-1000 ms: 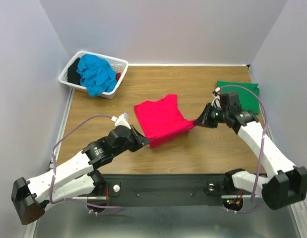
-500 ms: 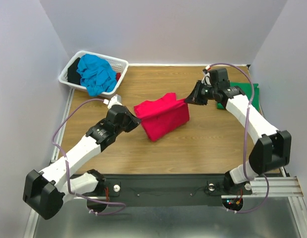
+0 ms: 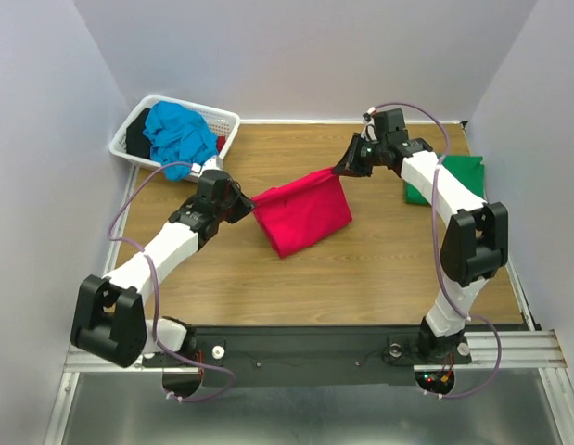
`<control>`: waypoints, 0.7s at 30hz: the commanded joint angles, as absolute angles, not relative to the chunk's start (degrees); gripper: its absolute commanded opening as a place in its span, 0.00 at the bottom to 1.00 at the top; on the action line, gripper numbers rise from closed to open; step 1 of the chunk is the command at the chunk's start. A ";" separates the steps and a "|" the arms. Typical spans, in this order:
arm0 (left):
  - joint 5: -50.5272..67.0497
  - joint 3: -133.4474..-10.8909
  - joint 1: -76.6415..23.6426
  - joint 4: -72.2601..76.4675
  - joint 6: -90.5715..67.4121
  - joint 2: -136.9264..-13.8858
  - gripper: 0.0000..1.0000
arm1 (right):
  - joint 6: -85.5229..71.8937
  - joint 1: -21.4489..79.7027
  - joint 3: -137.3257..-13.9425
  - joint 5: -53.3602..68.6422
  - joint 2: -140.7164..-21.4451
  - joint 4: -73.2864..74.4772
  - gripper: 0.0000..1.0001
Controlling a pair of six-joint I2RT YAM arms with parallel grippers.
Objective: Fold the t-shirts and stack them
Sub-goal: Fold the tshirt
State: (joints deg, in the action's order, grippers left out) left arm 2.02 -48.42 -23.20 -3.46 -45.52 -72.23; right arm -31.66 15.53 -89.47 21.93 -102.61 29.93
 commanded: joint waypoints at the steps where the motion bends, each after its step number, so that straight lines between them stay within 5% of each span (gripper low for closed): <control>1: 2.81 -51.50 -19.96 -1.24 -40.61 -74.96 0.00 | -30.32 14.85 -94.21 19.60 -106.25 26.46 0.00; 10: 8.25 -56.15 -15.04 2.37 -38.32 -88.92 0.00 | -29.01 14.77 -101.94 19.69 -117.58 26.46 0.02; 13: 10.36 -58.09 -14.07 2.11 -38.23 -93.49 0.00 | -27.25 14.68 -104.32 20.65 -120.49 26.63 0.32; 14: 12.02 -58.62 -13.89 2.02 -38.23 -94.30 0.24 | -26.81 14.76 -104.85 21.52 -121.28 26.63 0.43; 15: 12.30 -59.49 -13.89 2.02 -38.41 -94.65 0.39 | -26.11 14.77 -105.46 21.97 -122.07 26.63 0.69; 16: 12.30 -59.76 -13.89 2.11 -38.50 -94.83 0.55 | -25.58 14.77 -105.64 22.41 -122.25 26.63 0.83; 17: 12.30 -60.03 -13.89 2.20 -38.41 -94.49 0.84 | -25.05 14.77 -105.82 22.93 -122.26 26.63 1.00; 18: 12.22 -60.38 -13.89 2.11 -38.23 -93.87 0.98 | -23.74 14.77 -105.39 23.90 -121.73 26.63 1.00; 21: 12.04 -60.64 -13.89 1.76 -37.79 -90.80 0.98 | -19.97 14.77 -103.81 23.47 -120.07 26.63 1.00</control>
State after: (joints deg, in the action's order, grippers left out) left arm 10.92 -57.12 -13.78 0.89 -39.38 -96.12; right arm -25.65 14.81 -102.89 22.61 -122.87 28.69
